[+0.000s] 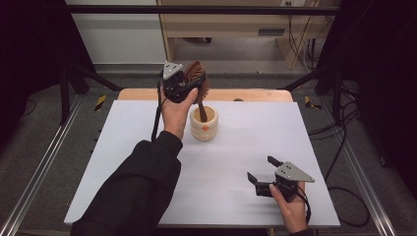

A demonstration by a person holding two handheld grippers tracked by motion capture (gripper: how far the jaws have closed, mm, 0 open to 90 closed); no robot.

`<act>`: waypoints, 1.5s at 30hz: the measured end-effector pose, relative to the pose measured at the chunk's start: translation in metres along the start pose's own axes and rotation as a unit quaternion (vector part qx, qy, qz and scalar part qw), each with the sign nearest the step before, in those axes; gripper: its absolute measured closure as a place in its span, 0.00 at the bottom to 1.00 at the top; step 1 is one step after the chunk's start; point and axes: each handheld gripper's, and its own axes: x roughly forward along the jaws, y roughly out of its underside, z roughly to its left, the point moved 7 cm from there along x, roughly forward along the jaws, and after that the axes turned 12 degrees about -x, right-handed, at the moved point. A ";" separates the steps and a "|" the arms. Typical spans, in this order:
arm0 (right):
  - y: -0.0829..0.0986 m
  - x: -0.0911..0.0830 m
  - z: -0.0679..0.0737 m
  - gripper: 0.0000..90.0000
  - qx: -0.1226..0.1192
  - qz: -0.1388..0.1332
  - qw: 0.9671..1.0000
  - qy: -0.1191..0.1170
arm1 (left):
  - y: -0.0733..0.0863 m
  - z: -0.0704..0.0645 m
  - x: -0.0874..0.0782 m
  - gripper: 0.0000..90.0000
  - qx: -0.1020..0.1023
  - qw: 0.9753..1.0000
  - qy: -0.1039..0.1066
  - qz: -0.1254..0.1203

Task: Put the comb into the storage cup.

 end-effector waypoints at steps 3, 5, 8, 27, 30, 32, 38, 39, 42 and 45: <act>0.000 0.000 0.000 0.07 0.001 0.000 1.000 0.000 | 0.003 0.002 0.000 0.54 0.001 1.000 -0.004 0.003; 0.000 0.000 0.000 0.07 0.002 0.000 1.000 0.000 | 0.004 0.003 0.000 0.54 -0.001 1.000 -0.004 0.003; 0.000 0.000 0.000 0.07 0.002 -0.001 1.000 0.001 | 0.004 0.003 0.001 0.54 -0.001 1.000 -0.004 0.002; 0.000 0.001 0.001 0.07 -0.003 0.000 1.000 -0.001 | 0.014 0.001 0.003 0.54 -0.023 1.000 0.004 0.010; 0.000 0.001 0.001 0.07 -0.003 0.001 1.000 -0.001 | 0.015 -0.001 0.004 0.54 0.002 1.000 -0.002 0.009; 0.000 0.000 0.001 0.07 -0.003 0.001 1.000 -0.002 | 0.017 -0.002 0.005 0.54 -0.002 1.000 0.001 0.011; 0.001 0.001 0.001 0.07 -0.003 0.001 1.000 -0.002 | 0.020 -0.005 0.007 0.54 0.001 1.000 0.004 0.013; 0.001 0.001 0.001 0.07 -0.003 0.001 1.000 -0.001 | 0.020 -0.005 0.007 0.54 0.003 1.000 0.004 0.014; 0.001 0.001 0.001 0.07 -0.003 0.001 1.000 -0.001 | 0.022 -0.005 0.008 0.54 0.006 1.000 0.003 0.015; 0.001 0.001 0.001 0.07 -0.004 0.002 1.000 -0.002 | 0.023 -0.004 0.008 0.54 0.005 1.000 0.004 0.015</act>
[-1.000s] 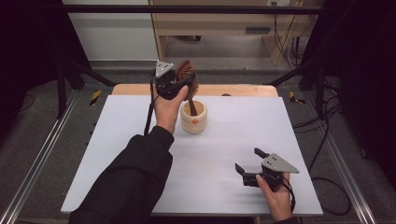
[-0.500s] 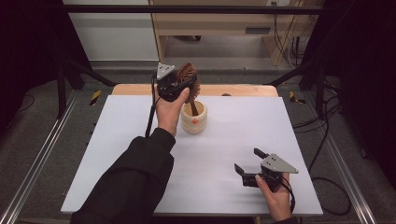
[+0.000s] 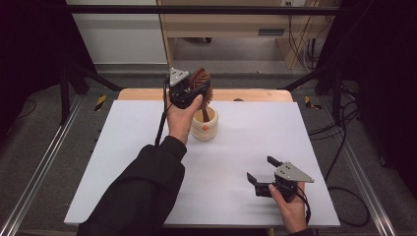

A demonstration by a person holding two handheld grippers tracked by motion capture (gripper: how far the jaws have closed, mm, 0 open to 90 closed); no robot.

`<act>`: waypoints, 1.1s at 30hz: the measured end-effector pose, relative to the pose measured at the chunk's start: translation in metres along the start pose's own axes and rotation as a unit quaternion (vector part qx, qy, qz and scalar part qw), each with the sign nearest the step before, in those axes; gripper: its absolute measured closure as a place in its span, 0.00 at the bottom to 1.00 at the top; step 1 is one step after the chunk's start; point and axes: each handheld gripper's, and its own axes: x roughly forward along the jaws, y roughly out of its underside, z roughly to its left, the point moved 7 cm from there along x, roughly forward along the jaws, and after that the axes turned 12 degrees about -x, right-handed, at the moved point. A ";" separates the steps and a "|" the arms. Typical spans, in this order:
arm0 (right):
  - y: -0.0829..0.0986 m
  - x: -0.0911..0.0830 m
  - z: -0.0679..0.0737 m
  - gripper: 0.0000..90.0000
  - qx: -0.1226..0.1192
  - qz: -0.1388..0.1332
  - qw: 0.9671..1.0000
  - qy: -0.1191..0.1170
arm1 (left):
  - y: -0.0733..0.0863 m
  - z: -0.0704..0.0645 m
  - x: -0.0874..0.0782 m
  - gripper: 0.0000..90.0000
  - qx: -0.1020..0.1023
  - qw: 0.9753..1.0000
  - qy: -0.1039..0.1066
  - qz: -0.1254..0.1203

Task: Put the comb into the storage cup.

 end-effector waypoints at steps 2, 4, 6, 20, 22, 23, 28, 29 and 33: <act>0.000 0.000 0.000 0.07 0.000 0.000 1.000 0.000 | 0.001 0.000 0.000 0.54 -0.001 1.000 0.001 0.000; 0.000 0.000 0.000 0.07 0.001 0.001 1.000 -0.001 | 0.003 0.001 0.001 0.54 -0.003 1.000 0.000 0.000; 0.000 0.000 0.000 0.07 0.000 0.001 1.000 -0.001 | 0.005 0.003 0.001 0.54 -0.006 1.000 -0.001 0.001; 0.001 0.002 0.001 0.07 0.002 0.002 1.000 -0.004 | 0.014 0.009 0.006 0.54 -0.022 1.000 0.001 0.008; 0.001 0.002 0.001 0.07 0.001 0.002 1.000 -0.004 | 0.016 0.008 0.006 0.54 -0.019 1.000 0.001 0.009; 0.001 0.002 0.001 0.07 0.001 0.002 1.000 -0.004 | 0.016 0.008 0.006 0.54 -0.019 1.000 0.000 0.009; 0.001 0.002 0.001 0.07 0.002 0.002 1.000 -0.005 | 0.016 0.009 0.007 0.54 -0.025 1.000 0.005 0.005; 0.001 0.002 0.001 0.06 0.002 0.002 1.000 -0.005 | 0.016 0.009 0.007 0.54 -0.024 1.000 0.005 0.005; 0.001 0.002 0.002 0.06 0.001 0.002 1.000 -0.005 | 0.017 0.009 0.007 0.54 -0.020 1.000 0.004 0.007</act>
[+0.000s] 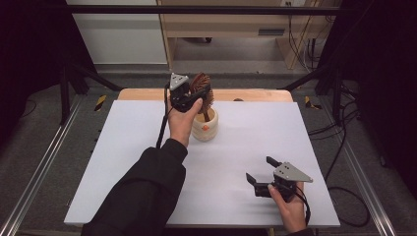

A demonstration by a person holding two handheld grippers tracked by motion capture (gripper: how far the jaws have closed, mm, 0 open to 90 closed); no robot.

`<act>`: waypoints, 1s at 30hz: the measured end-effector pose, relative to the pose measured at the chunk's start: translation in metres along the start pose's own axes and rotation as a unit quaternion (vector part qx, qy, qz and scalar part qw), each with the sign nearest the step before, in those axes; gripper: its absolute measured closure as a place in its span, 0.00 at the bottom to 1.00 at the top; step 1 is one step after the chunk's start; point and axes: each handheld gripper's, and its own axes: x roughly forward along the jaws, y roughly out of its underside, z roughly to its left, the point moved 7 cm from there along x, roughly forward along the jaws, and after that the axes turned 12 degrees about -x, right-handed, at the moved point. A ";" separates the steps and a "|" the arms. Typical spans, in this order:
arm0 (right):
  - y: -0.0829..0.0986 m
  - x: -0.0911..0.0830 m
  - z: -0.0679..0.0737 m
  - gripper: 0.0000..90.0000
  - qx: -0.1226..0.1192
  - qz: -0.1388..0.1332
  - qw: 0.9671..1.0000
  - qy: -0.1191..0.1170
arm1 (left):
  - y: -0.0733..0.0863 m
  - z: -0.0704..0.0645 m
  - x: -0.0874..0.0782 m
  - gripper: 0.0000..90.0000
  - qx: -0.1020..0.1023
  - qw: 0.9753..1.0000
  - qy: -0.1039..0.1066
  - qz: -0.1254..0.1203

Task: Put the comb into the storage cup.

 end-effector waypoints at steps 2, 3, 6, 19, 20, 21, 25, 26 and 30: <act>0.000 0.000 0.000 0.06 0.001 0.000 1.000 0.000 | 0.001 0.001 0.000 0.54 0.001 1.000 -0.001 -0.001; 0.000 0.000 0.000 0.06 0.001 0.000 1.000 0.000 | 0.001 0.002 0.000 0.54 0.000 1.000 -0.001 -0.002; 0.000 0.000 0.000 0.06 0.001 0.000 1.000 -0.001 | 0.004 0.004 0.000 0.54 -0.004 1.000 -0.003 -0.001; 0.000 0.001 0.001 0.06 -0.001 0.001 1.000 -0.003 | 0.009 0.007 0.001 0.54 -0.012 1.000 -0.003 0.000; 0.000 0.001 0.001 0.06 -0.001 0.001 1.000 -0.003 | 0.009 0.007 0.001 0.54 -0.012 1.000 -0.003 0.000; 0.000 0.001 0.001 0.06 -0.001 0.001 1.000 -0.003 | 0.009 0.007 0.001 0.54 -0.012 1.000 -0.003 0.000; 0.000 0.001 0.001 0.06 -0.001 0.001 1.000 -0.004 | 0.010 0.008 0.001 0.54 -0.013 1.000 -0.003 0.000; 0.000 0.001 0.001 0.06 -0.001 0.001 1.000 -0.004 | 0.011 0.008 0.001 0.54 -0.015 1.000 -0.003 0.000; 0.001 0.001 0.001 0.06 -0.001 0.002 1.000 -0.004 | 0.013 0.008 0.002 0.54 -0.015 1.000 -0.002 0.002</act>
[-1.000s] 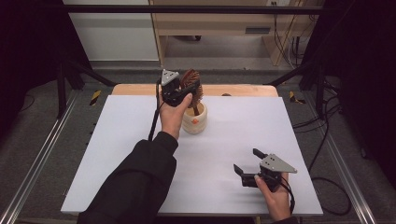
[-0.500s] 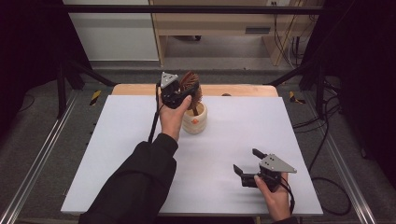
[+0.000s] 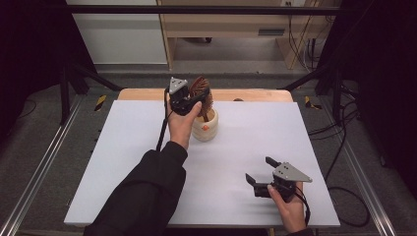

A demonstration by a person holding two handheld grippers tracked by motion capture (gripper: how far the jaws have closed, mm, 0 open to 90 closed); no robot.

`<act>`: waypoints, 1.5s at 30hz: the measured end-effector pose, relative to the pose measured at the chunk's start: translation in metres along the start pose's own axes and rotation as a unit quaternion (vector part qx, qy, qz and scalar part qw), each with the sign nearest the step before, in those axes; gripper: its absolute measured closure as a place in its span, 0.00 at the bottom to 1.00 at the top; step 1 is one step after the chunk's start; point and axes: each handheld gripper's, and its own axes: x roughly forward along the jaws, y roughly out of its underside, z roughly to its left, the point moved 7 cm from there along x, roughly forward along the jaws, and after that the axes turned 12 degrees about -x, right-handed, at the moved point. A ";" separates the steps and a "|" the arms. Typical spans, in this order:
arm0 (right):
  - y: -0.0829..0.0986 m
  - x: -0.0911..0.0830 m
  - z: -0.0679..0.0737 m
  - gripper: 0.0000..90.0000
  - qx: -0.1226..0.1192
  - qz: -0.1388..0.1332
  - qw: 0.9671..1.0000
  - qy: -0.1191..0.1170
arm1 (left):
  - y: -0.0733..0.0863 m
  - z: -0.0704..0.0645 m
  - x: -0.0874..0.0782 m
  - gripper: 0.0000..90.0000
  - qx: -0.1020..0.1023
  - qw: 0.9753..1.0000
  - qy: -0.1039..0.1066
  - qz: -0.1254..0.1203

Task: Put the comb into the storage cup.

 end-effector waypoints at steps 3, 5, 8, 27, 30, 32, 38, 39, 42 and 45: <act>0.000 0.000 0.000 0.06 0.000 0.000 1.000 0.000 | 0.001 0.000 0.001 0.54 0.000 1.000 0.000 0.001; 0.000 0.000 0.000 0.06 0.000 0.000 1.000 0.000 | 0.002 0.000 0.001 0.54 -0.001 1.000 0.001 0.002; 0.000 0.000 0.000 0.06 0.000 0.000 1.000 0.000 | 0.002 -0.001 0.002 0.54 -0.001 1.000 0.002 0.001; 0.000 0.000 0.000 0.06 -0.001 -0.001 1.000 0.000 | 0.005 -0.003 0.006 0.54 -0.010 1.000 0.010 -0.001; 0.000 0.000 0.000 0.06 -0.001 0.000 1.000 0.000 | 0.005 -0.003 0.006 0.54 -0.009 1.000 0.010 -0.001; 0.000 0.000 0.000 0.06 -0.001 0.000 1.000 0.000 | 0.005 -0.002 0.005 0.54 -0.009 1.000 0.010 0.000; 0.000 0.000 0.000 0.06 0.000 0.000 1.000 0.000 | 0.005 -0.002 0.005 0.54 -0.010 1.000 0.012 0.000; 0.000 0.000 0.000 0.06 0.000 0.000 1.000 0.000 | 0.005 -0.002 0.005 0.54 -0.010 1.000 0.012 0.000; 0.000 0.000 0.000 0.06 -0.001 0.000 1.000 0.000 | 0.005 -0.001 0.005 0.54 -0.010 1.000 0.013 0.001; 0.000 0.000 0.000 0.06 0.000 0.000 1.000 0.000 | 0.005 0.000 0.005 0.54 -0.011 1.000 0.013 0.003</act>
